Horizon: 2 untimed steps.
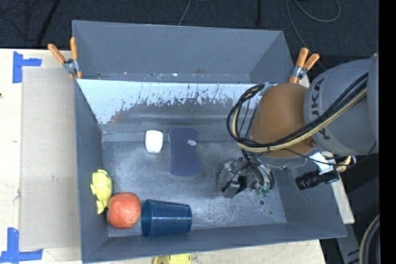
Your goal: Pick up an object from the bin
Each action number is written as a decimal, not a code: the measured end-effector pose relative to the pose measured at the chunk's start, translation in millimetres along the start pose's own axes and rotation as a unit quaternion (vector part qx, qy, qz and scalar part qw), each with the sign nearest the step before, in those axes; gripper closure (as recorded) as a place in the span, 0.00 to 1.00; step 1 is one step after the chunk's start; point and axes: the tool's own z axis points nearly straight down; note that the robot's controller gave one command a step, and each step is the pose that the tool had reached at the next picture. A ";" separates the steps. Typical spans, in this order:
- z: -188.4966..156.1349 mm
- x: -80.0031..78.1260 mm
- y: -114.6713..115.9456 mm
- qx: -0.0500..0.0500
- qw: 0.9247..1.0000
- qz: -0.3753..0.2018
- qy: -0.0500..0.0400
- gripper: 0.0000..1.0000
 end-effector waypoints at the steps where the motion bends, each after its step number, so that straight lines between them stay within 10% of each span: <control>1: -2.3 -1.2 1.5 -0.001 1.000 0.000 -0.002 0.00; 2: -2.3 -1.2 1.6 -0.001 1.000 0.001 -0.002 0.00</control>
Offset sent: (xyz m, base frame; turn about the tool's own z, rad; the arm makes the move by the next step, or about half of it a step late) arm 0.0000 0.0000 0.0000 0.0000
